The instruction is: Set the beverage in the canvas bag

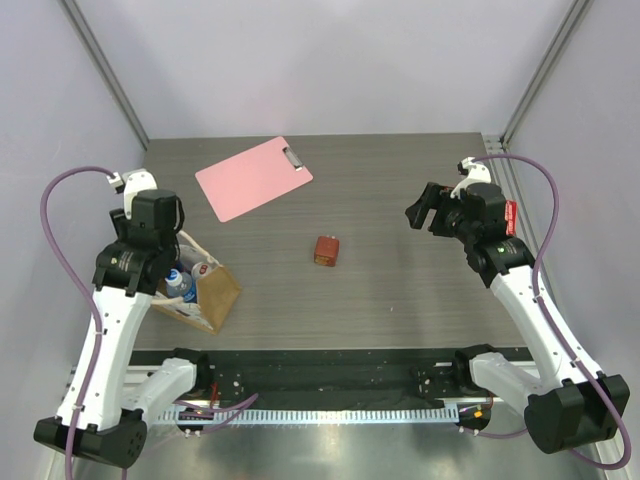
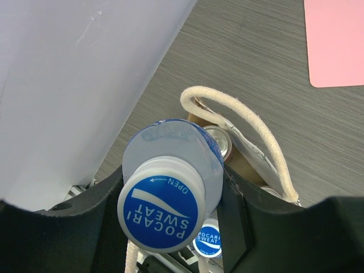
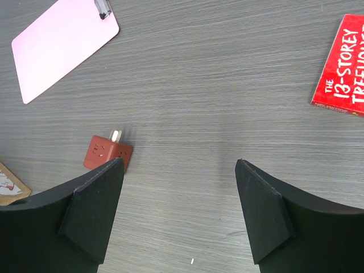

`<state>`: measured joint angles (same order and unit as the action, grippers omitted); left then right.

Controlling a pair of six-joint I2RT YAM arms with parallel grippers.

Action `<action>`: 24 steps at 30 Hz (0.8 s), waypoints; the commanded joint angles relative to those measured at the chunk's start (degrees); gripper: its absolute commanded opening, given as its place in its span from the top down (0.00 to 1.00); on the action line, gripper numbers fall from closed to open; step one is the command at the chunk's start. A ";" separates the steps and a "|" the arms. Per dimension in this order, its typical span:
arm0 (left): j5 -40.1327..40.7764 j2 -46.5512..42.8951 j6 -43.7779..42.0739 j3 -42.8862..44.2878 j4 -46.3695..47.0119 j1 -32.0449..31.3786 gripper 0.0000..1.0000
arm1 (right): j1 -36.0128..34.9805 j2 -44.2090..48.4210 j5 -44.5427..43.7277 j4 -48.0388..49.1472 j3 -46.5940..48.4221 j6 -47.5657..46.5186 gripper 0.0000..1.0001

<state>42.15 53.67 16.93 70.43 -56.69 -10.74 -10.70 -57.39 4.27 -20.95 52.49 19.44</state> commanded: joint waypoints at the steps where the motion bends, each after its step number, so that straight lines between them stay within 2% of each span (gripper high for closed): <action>1: 4.96 -2.60 -0.32 1.11 2.37 0.37 1.00 | 0.15 -0.10 0.82 2.49 0.51 -0.11 0.16; 9: 1.71 -3.31 1.61 -1.61 0.79 0.37 1.00 | 0.15 -0.10 1.26 2.67 0.33 -0.02 0.16; 15: 4.17 -2.52 2.49 -4.25 2.54 1.51 1.00 | 0.15 0.61 1.26 2.67 -0.37 -0.02 0.16; 19: 0.74 -2.08 4.34 -2.33 1.76 4.85 1.00 | 0.15 0.61 1.79 2.67 -0.19 -0.02 0.16; 24: 4.61 -1.73 2.76 -0.48 0.53 4.85 1.00 | 0.15 0.70 1.88 2.67 0.07 -0.10 0.15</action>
<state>42.44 51.51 19.79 67.37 -54.54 -6.68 -10.70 -57.39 5.32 -20.60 52.05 19.46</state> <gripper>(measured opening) 0.523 0.845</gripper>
